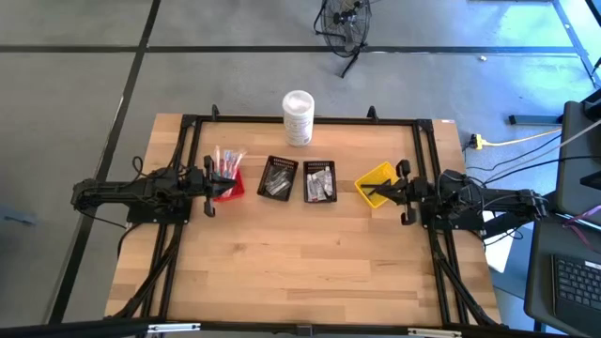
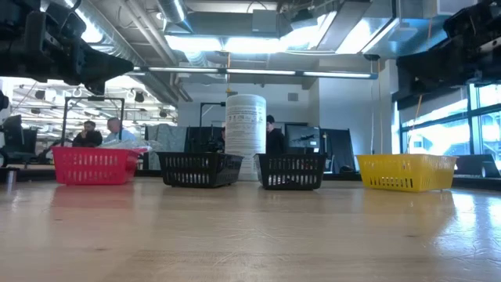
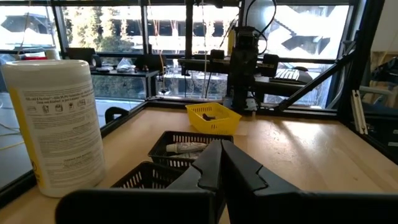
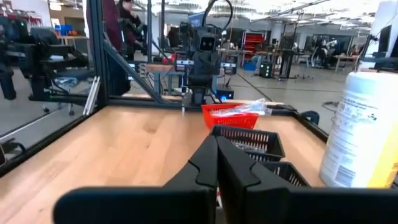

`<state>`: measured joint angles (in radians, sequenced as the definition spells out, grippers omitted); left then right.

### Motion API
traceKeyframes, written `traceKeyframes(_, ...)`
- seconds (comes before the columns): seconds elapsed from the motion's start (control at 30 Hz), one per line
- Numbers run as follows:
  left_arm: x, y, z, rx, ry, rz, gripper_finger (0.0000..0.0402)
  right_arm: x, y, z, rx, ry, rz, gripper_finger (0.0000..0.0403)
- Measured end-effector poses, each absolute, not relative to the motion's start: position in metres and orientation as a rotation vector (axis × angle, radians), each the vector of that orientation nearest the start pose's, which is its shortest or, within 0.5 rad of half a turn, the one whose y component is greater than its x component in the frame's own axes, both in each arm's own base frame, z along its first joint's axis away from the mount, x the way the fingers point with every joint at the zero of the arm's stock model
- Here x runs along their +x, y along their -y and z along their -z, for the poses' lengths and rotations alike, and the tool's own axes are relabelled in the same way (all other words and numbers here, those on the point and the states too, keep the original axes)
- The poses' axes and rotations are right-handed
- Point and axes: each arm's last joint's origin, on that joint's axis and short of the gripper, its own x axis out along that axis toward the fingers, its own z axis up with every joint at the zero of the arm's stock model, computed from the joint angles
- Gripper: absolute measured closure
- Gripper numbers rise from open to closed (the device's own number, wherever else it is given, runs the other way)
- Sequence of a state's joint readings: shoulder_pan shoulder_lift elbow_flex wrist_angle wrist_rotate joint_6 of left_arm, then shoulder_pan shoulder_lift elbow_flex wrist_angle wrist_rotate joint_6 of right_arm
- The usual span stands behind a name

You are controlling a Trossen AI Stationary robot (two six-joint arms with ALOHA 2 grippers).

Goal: Pick & Place Travel size toiletries
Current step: Return to Home Position

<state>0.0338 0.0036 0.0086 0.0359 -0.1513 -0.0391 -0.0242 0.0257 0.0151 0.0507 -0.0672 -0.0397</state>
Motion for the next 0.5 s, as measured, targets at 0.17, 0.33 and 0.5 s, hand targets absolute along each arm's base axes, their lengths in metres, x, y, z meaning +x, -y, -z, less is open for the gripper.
traceKeyframes(0.17, 0.0968, -0.0076, -0.1696, -0.041, 0.044, -0.184, 0.0396, 0.0983, 0.0007, -0.1720, -0.063, 0.045, -0.031, 0.0390)
traceKeyframes(0.33, 0.0968, -0.0076, -0.1696, -0.042, 0.044, -0.184, 0.0396, 0.0983, 0.0007, -0.1718, -0.063, 0.042, -0.032, 0.0369)
traceKeyframes(0.5, 0.0968, -0.0076, -0.1695, -0.041, 0.044, -0.184, 0.0396, 0.0983, 0.0007, -0.1718, -0.063, 0.042, -0.032, 0.0353)
